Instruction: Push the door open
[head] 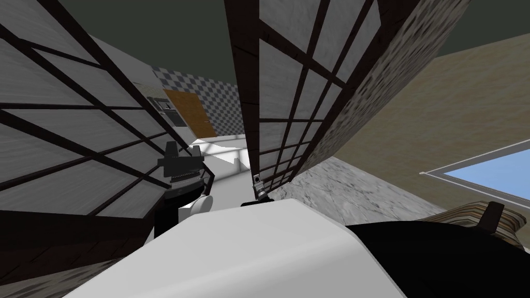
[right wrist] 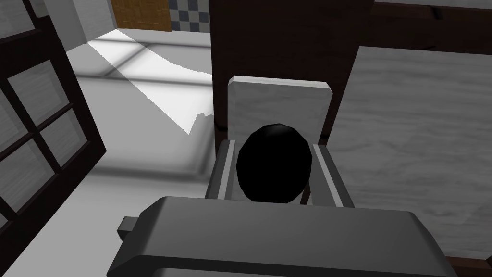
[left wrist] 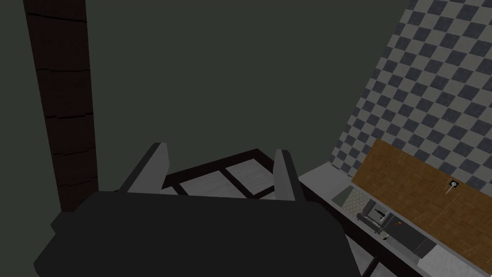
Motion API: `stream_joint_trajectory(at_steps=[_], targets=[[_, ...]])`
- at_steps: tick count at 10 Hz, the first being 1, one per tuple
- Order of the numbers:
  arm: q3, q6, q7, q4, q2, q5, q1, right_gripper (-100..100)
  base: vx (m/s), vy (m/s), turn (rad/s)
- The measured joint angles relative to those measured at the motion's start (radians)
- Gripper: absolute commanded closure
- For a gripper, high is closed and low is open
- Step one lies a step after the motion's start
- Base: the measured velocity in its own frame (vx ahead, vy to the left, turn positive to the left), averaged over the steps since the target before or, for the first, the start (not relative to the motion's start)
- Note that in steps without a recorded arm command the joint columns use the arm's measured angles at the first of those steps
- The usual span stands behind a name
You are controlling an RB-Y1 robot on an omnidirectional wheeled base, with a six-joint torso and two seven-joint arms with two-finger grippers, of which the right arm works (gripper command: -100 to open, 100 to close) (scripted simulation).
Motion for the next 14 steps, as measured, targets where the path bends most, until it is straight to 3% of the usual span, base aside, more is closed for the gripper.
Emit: stream_joint_trajectory(at_steps=[2, 4, 5, 6, 9, 11, 13, 14], targets=[[-0.008, -0.012, -0.006, 0.024, 0.001, -0.001, -0.004, 100, 0.129, 0.062, -0.025], [-0.021, -0.012, -0.001, 0.019, -0.002, -0.006, -0.008, 100, 0.16, 0.072, -0.03], [-0.033, 0.009, 0.017, -0.024, -0.021, -0.013, 0.006, 100, 0.159, 0.114, -0.061], [-0.044, 0.014, 0.024, -0.03, -0.027, -0.017, 0.003, 100, 0.112, 0.081, -0.025], [-0.067, -0.027, 0.001, 0.03, -0.018, -0.02, -0.021, 100, 0.136, 0.083, -0.042], [-0.083, -0.021, 0.015, -0.008, -0.036, -0.027, 0.001, 100, 0.102, 0.083, -0.054], [-0.104, -0.037, 0.005, 0.041, -0.023, -0.033, -0.025, 100, 0.118, 0.082, -0.042], [-0.111, -0.039, 0.005, 0.031, -0.029, -0.035, -0.019, 100, 0.106, 0.089, -0.045]])
